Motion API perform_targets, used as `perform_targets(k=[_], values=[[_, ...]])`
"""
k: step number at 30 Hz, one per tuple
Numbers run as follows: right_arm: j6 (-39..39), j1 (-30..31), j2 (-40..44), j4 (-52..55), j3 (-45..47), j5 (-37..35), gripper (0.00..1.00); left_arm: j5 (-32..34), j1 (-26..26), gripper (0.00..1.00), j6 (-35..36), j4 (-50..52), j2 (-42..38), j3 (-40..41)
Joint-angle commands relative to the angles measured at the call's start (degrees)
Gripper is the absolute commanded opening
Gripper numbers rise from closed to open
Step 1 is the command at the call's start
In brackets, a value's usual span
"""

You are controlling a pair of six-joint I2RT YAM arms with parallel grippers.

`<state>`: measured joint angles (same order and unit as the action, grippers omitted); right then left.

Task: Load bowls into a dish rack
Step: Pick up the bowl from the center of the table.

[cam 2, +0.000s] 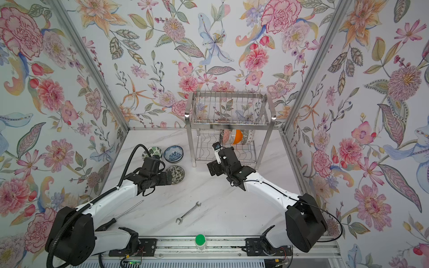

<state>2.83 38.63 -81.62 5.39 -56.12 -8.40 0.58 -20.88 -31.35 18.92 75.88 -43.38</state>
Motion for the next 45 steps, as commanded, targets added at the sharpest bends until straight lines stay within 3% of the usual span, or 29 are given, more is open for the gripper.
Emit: perform_targets(k=[1,11,25,35,38,45], values=[[4.13,-0.18,-1.08,0.85,0.46,1.96,0.99,-1.52,0.56,0.99,-0.57,-3.28,2.6,0.48],[5.96,-7.47,3.86,1.47,1.35,6.87,0.99,0.11,0.63,0.99,0.06,-5.67,7.67,0.92],[4.82,-13.2,8.25,7.95,2.16,3.31,0.99,0.1,0.72,0.96,0.91,-11.42,11.57,1.71],[5.03,-13.49,10.56,8.22,4.35,3.7,0.99,-0.4,0.71,0.67,0.68,-13.99,13.16,2.76],[4.64,-13.67,10.32,8.5,4.08,3.84,0.99,-0.76,0.63,0.51,0.5,-14.63,15.36,3.1],[4.22,-13.98,9.41,8.56,3.17,4.48,0.99,-1.06,0.71,0.24,0.19,-15.05,16.41,3.47]])
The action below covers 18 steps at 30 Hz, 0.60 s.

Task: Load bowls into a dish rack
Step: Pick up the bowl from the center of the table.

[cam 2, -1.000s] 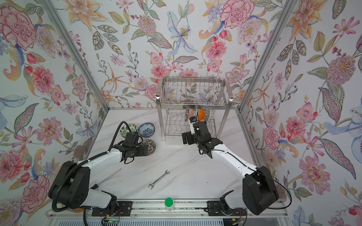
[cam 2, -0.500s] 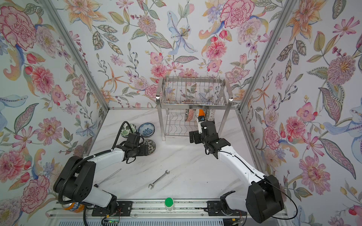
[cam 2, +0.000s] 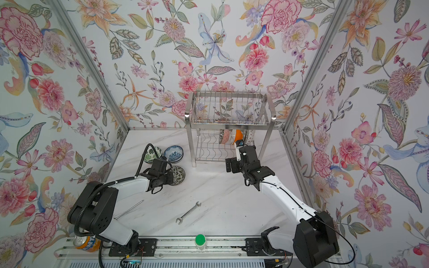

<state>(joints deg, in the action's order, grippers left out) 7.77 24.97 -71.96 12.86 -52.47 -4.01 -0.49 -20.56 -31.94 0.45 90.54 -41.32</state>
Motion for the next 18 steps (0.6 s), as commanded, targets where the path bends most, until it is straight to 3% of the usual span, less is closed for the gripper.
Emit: perform_targets(k=[1,6,18], values=[[-0.7,-0.36,-0.31,1.06,-0.45,0.2,0.99,-0.01,0.45,0.2,0.89,3.5,1.59,1.35],[-0.78,-0.4,-0.57,1.23,-0.81,0.43,0.99,0.65,0.43,0.0,1.49,5.21,0.7,0.81],[-0.66,-0.4,-0.92,1.75,-1.36,1.39,0.99,2.69,0.4,0.0,4.53,12.63,-8.79,-0.12]])
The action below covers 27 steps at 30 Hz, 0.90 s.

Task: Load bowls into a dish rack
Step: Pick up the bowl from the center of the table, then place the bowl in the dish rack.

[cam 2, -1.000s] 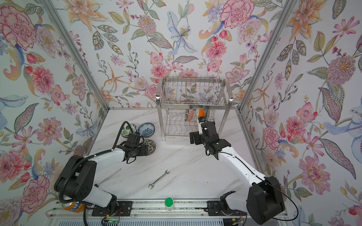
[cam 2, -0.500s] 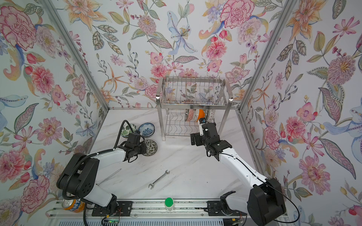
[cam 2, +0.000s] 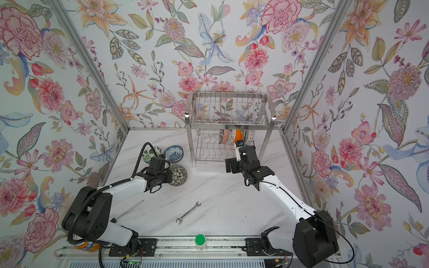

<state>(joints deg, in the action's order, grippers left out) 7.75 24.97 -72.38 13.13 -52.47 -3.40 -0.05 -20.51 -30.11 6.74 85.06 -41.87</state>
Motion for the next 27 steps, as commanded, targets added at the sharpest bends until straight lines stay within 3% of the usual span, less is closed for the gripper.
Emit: perform_targets(k=[1,9,14,27], values=[[-0.63,-0.4,-0.49,1.57,-1.52,0.89,0.99,2.36,0.29,0.0,3.21,7.45,-4.59,0.16],[0.59,0.33,-0.4,1.95,-3.46,3.27,0.99,3.79,0.29,0.0,7.31,15.23,-17.66,-4.22],[1.28,2.04,0.2,2.23,-5.2,4.24,0.99,2.0,-0.5,0.0,8.64,17.71,-21.87,-9.11],[6.83,6.96,0.21,-1.33,-6.88,9.61,0.99,2.08,-12.51,0.0,8.37,14.41,-15.91,-17.76]])
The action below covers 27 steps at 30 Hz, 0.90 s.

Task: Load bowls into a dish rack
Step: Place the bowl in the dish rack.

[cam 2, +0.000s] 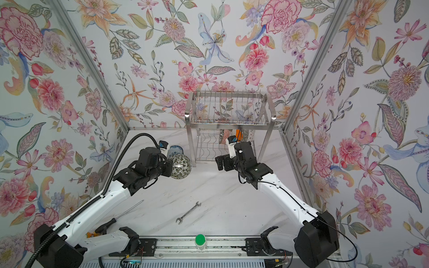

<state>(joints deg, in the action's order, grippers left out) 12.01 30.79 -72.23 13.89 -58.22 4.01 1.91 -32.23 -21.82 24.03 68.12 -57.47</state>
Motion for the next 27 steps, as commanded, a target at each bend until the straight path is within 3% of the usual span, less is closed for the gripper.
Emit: perform_targets(k=[1,27], values=[[2.95,1.71,-0.44,-2.57,-1.15,2.15,0.99,-0.34,-1.33,0.0,-0.29,-4.01,1.42,-2.08],[8.08,4.55,-4.25,-9.14,-1.73,7.4,1.0,-4.1,-5.72,0.0,-0.41,-13.83,10.89,-7.0]])
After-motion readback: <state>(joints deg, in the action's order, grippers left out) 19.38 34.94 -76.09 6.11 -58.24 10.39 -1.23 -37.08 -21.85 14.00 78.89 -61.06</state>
